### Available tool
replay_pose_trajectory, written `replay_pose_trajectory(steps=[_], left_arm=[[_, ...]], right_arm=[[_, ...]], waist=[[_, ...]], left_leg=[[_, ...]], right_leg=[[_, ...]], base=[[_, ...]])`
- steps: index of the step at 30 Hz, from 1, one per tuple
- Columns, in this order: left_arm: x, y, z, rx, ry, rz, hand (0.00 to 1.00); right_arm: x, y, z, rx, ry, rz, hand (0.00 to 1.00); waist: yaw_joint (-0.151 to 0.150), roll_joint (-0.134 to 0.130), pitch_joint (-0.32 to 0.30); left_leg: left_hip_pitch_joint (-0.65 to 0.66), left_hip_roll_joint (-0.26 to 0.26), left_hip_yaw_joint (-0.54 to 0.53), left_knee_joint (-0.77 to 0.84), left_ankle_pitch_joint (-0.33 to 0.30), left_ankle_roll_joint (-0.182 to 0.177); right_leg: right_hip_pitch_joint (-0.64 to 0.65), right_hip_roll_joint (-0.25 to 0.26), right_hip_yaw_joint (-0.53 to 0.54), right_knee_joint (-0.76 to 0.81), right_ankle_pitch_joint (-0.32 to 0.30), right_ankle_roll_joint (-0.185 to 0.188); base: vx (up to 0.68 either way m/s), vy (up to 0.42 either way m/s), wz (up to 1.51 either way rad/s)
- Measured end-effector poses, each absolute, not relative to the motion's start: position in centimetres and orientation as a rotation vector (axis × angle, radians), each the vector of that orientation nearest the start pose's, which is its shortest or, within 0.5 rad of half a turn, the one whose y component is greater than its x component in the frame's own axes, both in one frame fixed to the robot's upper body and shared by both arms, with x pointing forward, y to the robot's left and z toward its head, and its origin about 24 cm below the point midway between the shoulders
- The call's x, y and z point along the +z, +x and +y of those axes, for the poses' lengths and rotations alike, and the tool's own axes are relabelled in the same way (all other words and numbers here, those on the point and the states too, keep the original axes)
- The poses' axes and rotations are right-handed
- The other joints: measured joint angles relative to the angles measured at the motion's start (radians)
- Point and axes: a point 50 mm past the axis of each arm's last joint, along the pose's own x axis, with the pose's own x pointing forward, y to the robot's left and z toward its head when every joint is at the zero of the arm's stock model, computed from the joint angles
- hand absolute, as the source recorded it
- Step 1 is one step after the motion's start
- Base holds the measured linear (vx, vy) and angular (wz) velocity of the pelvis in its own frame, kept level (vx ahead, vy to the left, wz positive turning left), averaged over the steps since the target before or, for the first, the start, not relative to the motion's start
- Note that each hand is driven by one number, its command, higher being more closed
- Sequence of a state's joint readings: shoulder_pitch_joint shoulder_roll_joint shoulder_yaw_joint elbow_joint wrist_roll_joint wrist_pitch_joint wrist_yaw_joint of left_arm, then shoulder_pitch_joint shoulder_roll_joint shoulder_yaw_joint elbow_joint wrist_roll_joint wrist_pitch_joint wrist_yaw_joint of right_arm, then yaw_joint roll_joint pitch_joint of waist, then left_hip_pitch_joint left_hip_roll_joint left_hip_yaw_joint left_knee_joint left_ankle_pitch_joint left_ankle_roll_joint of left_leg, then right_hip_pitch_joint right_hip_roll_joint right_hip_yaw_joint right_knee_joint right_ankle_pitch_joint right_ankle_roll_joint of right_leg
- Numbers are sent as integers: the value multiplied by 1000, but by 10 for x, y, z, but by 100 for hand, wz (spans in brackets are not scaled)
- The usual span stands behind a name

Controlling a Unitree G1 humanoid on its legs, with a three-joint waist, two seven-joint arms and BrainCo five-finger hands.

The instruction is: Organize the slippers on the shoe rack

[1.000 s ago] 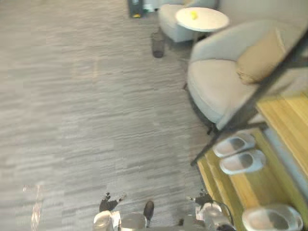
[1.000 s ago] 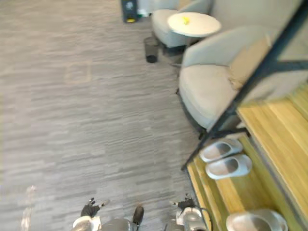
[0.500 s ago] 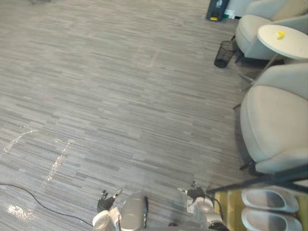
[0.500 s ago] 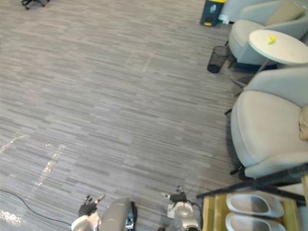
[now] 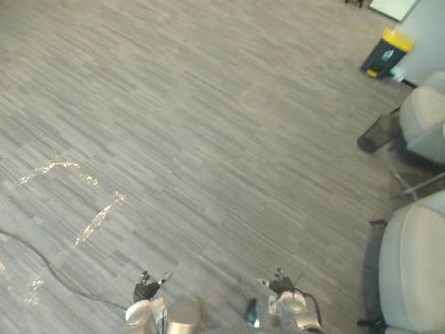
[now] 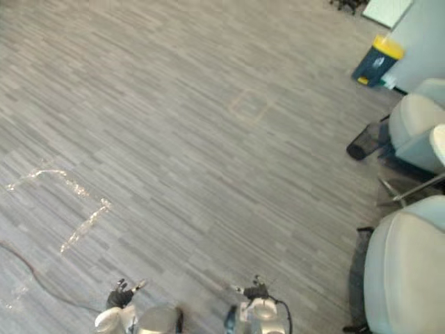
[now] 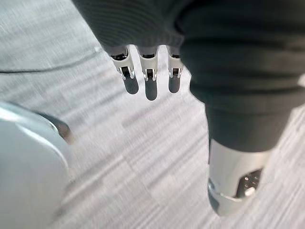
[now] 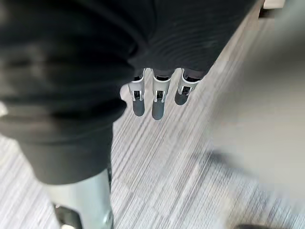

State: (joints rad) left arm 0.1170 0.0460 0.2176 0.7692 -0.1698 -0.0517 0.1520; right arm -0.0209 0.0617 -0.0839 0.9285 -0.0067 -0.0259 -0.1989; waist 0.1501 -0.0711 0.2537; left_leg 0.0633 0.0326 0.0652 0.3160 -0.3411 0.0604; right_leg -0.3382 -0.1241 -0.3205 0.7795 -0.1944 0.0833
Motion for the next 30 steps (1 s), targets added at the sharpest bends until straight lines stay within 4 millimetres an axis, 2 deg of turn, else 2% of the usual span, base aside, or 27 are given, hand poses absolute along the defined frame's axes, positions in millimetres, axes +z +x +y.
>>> replay_pose_trajectory(steps=[1, 2, 3, 4, 5, 6, 7, 8, 9, 10, 11, 12, 14, 16, 17, 18, 19, 20, 21, 22, 23, 24, 25, 26, 27, 28, 30], left_arm=[[-129, 134, 217, 482, -129, 811, 0], [-129, 136, 217, 480, -130, 808, 0], [-129, 136, 217, 479, -129, 810, 0], [-130, 134, 217, 481, -127, 814, 0], [-130, 131, 218, 483, -126, 820, 0], [-131, 130, 218, 484, -126, 823, 0], [-131, 130, 217, 488, -128, 822, 0], [-132, 128, 215, 504, -147, 824, 0], [-134, 122, 216, 532, -166, 837, 0], [-137, 112, 213, 554, -187, 860, 0], [-139, 105, 212, 559, -189, 879, 0], [-138, 107, 212, 553, -193, 876, 0], [-133, 114, 218, 554, -179, 837, 0], [-130, 116, 220, 557, -175, 821, 0], [-129, 118, 220, 556, -177, 811, 0], [-128, 120, 218, 557, -187, 800, 0], [-127, 121, 218, 566, -195, 790, 0], [-127, 120, 218, 579, -205, 790, 0], [-127, 118, 217, 580, -207, 793, 0], [-127, 121, 218, 578, -208, 787, 0], [-126, 123, 218, 575, -205, 782, 0], [-126, 123, 218, 573, -203, 784, 0], [-126, 124, 216, 548, -185, 791, 0], [-126, 126, 217, 526, -166, 793, 0], [-126, 128, 217, 515, -155, 793, 0], [-124, 134, 218, 503, -147, 784, 0], [-121, 143, 217, 499, -152, 756, 0]], right_arm=[[-138, 160, -148, -230, 2, 891, 0], [-138, 160, -149, -237, 7, 891, 0], [-138, 161, -149, -238, 9, 898, 0], [-140, 161, -148, -233, 8, 916, 0], [-140, 161, -148, -232, 7, 920, 0], [-140, 161, -149, -240, 11, 919, 0], [-140, 160, -146, -239, 21, 923, 0], [-140, 160, -145, -233, 19, 924, 0], [-140, 160, -146, -236, 20, 922, 0], [-140, 160, -144, -230, 18, 923, 0], [-140, 160, -142, -221, 15, 926, 0], [-140, 160, -141, -217, 12, 929, 0], [-140, 162, -142, -225, 9, 927, 0], [-137, 167, -141, -223, 3, 912, 0], [-135, 172, -141, -220, 1, 900, 0], [-134, 175, -140, -218, 1, 892, 0], [-133, 178, -140, -217, 2, 885, 0], [-133, 177, -140, -216, 2, 886, 0], [-133, 177, -140, -215, 1, 886, 0], [-133, 176, -140, -214, -1, 887, 0], [-132, 178, -142, -224, 5, 877, 0], [-131, 178, -142, -226, 6, 869, 0], [-130, 178, -143, -234, 10, 856, 0], [-131, 175, -145, -242, 13, 860, 0], [-132, 173, -146, -246, 15, 868, 0], [-135, 165, -148, -260, 21, 889, 0], [-137, 160, -148, -263, 22, 899, 0]], waist=[[-6, 0, 0], [-12, -2, 0], [-19, -7, 1], [-35, -12, -1], [-44, -13, -6], [-48, -11, -19], [-51, 10, -26], [-48, 35, -26], [-46, 63, -27], [-34, 88, -27], [-16, 105, -23], [7, 95, -14], [26, 67, -7], [44, 55, -6], [49, 50, -1], [58, 46, 4], [64, 41, 13], [79, 30, 16], [85, 30, 14], [85, 16, 15], [86, 12, 13], [88, 11, 12], [94, 11, 13], [85, 13, 14], [78, 12, 15], [69, 13, 15], [56, 26, 20]], left_leg=[[23, 6, -15, -2, -14, -13], [37, 4, -34, -6, -27, -20], [61, -3, -52, -22, -35, -31], [96, -7, -82, -49, -45, -48], [125, -2, -107, -75, -53, -60], [151, 14, -138, -87, -63, -75], [121, 50, -165, 10, -67, -87], [62, 81, -164, 179, -59, -100], [-9, 114, -159, 384, -7, -130], [-91, 149, -155, 584, 85, -128], [-187, 182, -141, 777, 68, -125], [-273, 182, -125, 854, 32, -126], [-387, 156, -89, 798, -6, -106], [-462, 122, -43, 605, -13, -100], [-489, 93, -32, 427, 6, -96], [-500, 69, -29, 266, 50, -97], [-504, 53, -27, 173, 115, -98], [-487, 40, -18, 110, 227, -97], [-471, 38, -11, 101, 278, -87], [-464, 27, 11, 133, 254, -41], [-458, 27, 19, 189, 193, -23], [-445, 28, 25, 203, 168, -20], [-398, 37, 40, 219, 115, -12], [-344, 41, 38, 229, 74, -10], [-313, 41, 38, 230, 56, -11], [-243, 46, 37, 223, 35, -14], [-140, 71, 35, 173, 5, -6]], right_leg=[[-10, 35, -5, -207, 30, -9], [-10, 51, 1, -347, 63, -9], [-10, 63, 15, -468, 107, -5], [-9, 70, 34, -562, 146, -21], [-7, 74, 38, -578, 165, -43], [-4, 83, 35, -560, 220, -95], [10, 109, -13, -529, 237, -151], [45, 137, -34, -529, 211, -172], [87, 179, -36, -544, 186, -183], [137, 220, -10, -564, 158, -204], [197, 263, 14, -579, 127, -226], [244, 272, 40, -593, 99, -231], [338, 269, 82, -650, 81, -222], [410, 256, 131, -715, 73, -209], [443, 241, 160, -740, 62, -194], [470, 225, 181, -753, 47, -180], [493, 209, 192, -757, 30, -165], [523, 189, 201, -761, 11, -143], [537, 185, 201, -760, 6, -134], [546, 164, 196, -739, -8, -106], [538, 153, 191, -672, -16, -88], [526, 148, 191, -616, -23, -76], [454, 133, 193, -387, -28, -40], [359, 111, 190, -125, 27, 25], [320, 99, 187, -12, 38, 42], [260, 69, 156, 160, 36, 39], [169, 50, 85, 234, 15, 2]], base=[[362, -70, 39], [391, -90, 56], [574, -183, 71], [540, -194, 79], [701, -277, 87], [646, -255, 95], [643, -252, 75], [635, -239, 45], [643, -221, -15], [773, -201, -56], [645, -120, -78], [602, -86, -62], [634, -98, -45], [576, 3, -57], [544, 136, -61], [534, 166, -59], [532, 202, -59], [447, 173, -49], [604, 223, -37], [640, 214, -18], [630, 206, -14], [584, 198, -31], [622, 242, -30], [600, 236, -18], [571, 200, 14], [370, 99, 24], [438, 75, 8]])
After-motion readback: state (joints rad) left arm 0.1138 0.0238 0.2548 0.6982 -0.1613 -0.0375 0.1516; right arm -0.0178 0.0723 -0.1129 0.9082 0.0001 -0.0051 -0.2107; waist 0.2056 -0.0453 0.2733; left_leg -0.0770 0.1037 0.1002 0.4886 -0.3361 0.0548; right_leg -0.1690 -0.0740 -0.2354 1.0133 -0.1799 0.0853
